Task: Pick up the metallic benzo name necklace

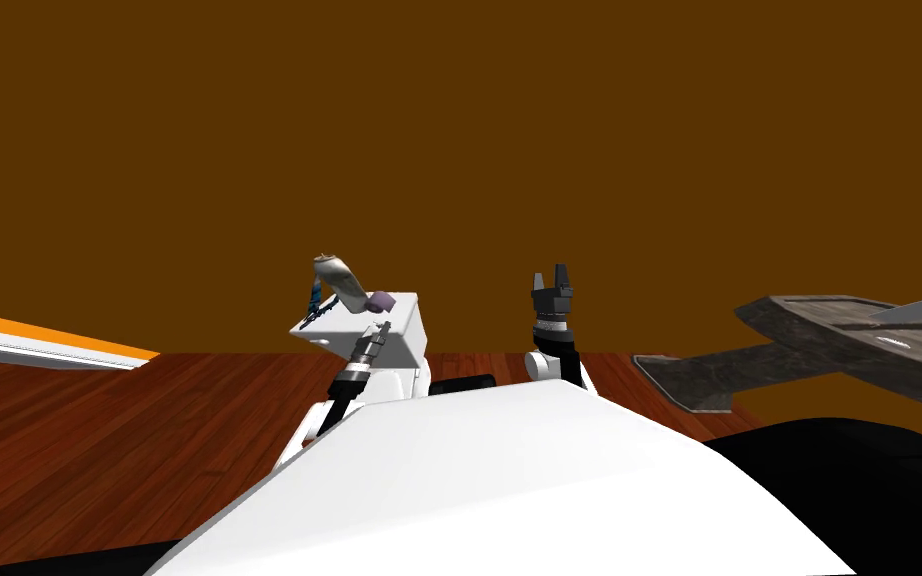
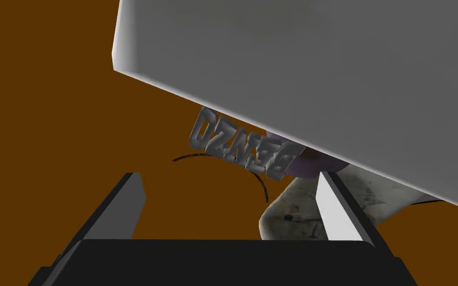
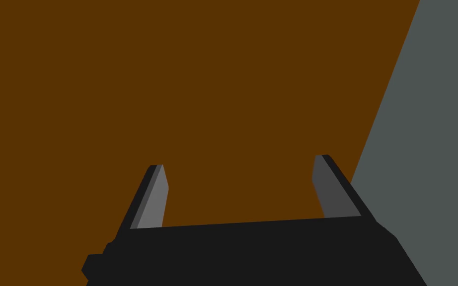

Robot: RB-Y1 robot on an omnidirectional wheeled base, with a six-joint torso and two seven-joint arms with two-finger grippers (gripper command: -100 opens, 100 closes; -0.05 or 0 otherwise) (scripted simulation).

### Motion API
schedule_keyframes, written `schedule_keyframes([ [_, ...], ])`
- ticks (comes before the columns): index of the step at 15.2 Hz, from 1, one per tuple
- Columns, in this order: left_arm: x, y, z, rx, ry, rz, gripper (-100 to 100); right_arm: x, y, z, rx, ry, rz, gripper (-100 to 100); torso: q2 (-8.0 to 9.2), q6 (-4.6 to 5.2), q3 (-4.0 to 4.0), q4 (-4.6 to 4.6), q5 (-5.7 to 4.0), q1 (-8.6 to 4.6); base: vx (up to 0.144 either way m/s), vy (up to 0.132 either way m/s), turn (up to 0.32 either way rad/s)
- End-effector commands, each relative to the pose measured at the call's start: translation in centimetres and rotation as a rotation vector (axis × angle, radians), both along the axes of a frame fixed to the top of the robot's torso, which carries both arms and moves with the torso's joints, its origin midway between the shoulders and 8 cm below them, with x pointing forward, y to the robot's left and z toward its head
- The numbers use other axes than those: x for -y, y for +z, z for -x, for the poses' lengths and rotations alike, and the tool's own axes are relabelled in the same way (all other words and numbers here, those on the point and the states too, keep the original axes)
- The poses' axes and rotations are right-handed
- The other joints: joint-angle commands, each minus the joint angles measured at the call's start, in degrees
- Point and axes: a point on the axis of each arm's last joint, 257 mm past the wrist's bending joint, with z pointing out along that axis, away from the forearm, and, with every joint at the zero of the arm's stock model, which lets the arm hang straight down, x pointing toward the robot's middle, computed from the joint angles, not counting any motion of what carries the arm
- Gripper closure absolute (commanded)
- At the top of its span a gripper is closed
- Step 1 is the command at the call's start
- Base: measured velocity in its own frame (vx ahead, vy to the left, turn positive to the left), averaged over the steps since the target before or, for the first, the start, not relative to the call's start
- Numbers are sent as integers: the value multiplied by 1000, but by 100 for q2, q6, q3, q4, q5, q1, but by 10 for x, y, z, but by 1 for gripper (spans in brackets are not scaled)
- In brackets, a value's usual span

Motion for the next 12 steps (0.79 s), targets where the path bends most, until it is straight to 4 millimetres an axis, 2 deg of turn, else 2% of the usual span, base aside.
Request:
schedule_keyframes([
  [1, 0, 0, 0, 0, 0, 0, 100, 0, 0, 0, 0, 0, 0, 0, 0, 0, 0, 0, 0, 0, 19, -4, 1],
  [6, -1, 0, 0, 1, 1, 0, 100, 0, 0, 0, 0, 0, 0, 0, 15, 6, 7, 1, 2, -3, 3, 1, 4],
  [7, -2, -18, 5, -39, 13, -1, -100, 0, 0, 0, 0, 0, 0, 0, 15, 6, 7, 1, 3, -3, -14, -35, 25],
  [9, 1, -8, 2, -16, 4, -17, -100, 0, 0, 0, 0, 0, 0, 0, 22, 6, 11, 2, -2, -33, -23, -137, 7],
  [10, -1, -10, 2, -21, 7, -9, -100, 0, 0, 0, 0, 0, 0, 0, 23, 6, 12, 3, -7, -56, -13, -107, -3],
  [11, 2, -7, 1, -12, 0, -10, -100, 0, 0, 0, 0, 0, 0, 0, 9, 3, -1, -8, 1, -33, -10, -45, 2],
  [12, 3, -6, 1, -9, -2, -10, 100, 0, 0, 0, 0, 0, 0, 0, -7, 1, -12, -15, 11, 1, -9, -25, 3],
])
